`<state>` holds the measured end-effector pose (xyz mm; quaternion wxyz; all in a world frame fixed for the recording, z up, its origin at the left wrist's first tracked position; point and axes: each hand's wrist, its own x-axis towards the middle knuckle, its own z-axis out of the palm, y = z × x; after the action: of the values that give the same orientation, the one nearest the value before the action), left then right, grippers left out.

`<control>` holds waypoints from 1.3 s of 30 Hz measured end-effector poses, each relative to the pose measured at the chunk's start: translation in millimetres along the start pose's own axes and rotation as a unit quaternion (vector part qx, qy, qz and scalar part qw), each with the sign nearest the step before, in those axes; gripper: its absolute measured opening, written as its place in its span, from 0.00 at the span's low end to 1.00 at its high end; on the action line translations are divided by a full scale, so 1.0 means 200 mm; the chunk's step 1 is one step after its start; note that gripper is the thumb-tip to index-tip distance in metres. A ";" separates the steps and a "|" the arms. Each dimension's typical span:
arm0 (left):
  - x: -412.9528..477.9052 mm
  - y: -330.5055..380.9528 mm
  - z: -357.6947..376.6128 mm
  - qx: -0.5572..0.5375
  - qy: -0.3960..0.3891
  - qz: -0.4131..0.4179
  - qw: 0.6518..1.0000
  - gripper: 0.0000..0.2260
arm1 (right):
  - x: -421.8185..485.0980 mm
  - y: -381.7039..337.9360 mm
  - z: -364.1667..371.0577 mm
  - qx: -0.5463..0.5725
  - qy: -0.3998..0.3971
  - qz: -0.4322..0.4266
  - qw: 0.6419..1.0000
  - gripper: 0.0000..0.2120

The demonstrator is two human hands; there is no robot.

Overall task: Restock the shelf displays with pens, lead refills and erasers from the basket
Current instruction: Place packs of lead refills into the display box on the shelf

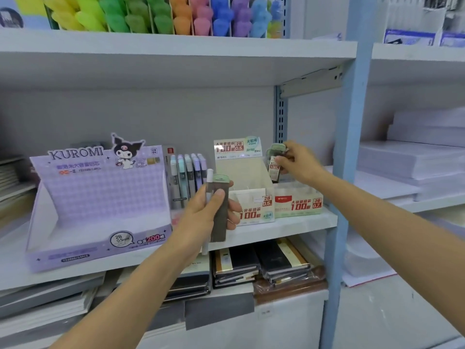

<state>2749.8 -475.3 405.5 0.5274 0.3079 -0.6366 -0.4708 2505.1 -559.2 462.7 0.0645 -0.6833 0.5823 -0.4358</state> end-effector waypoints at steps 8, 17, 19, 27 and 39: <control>0.00 0.03 -0.04 -0.020 -0.033 -0.034 0.999 0.11 | 0.02 0.00 -0.01 -0.015 0.058 -0.019 0.998 0.16; -0.04 0.07 0.05 -0.035 -0.071 -0.035 0.996 0.12 | -0.27 -0.35 0.05 0.185 -0.194 -0.131 0.954 0.07; -0.06 0.08 0.06 -0.047 -0.079 -0.045 0.995 0.13 | -0.29 -0.36 0.04 0.204 -0.193 -0.130 0.951 0.06; -0.07 0.10 0.09 -0.054 -0.049 -0.107 0.992 0.18 | -0.31 -0.30 -0.04 0.378 -0.174 -0.036 0.909 0.12; -0.02 0.08 0.10 -0.049 -0.018 -0.087 0.995 0.12 | -0.24 -0.22 -0.25 0.307 -0.032 0.029 0.951 0.17</control>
<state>2732.3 -460.7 418.8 0.4877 0.3276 -0.5930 -0.5505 2506.1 -484.2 494.7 0.3029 -0.6267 0.4376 -0.5692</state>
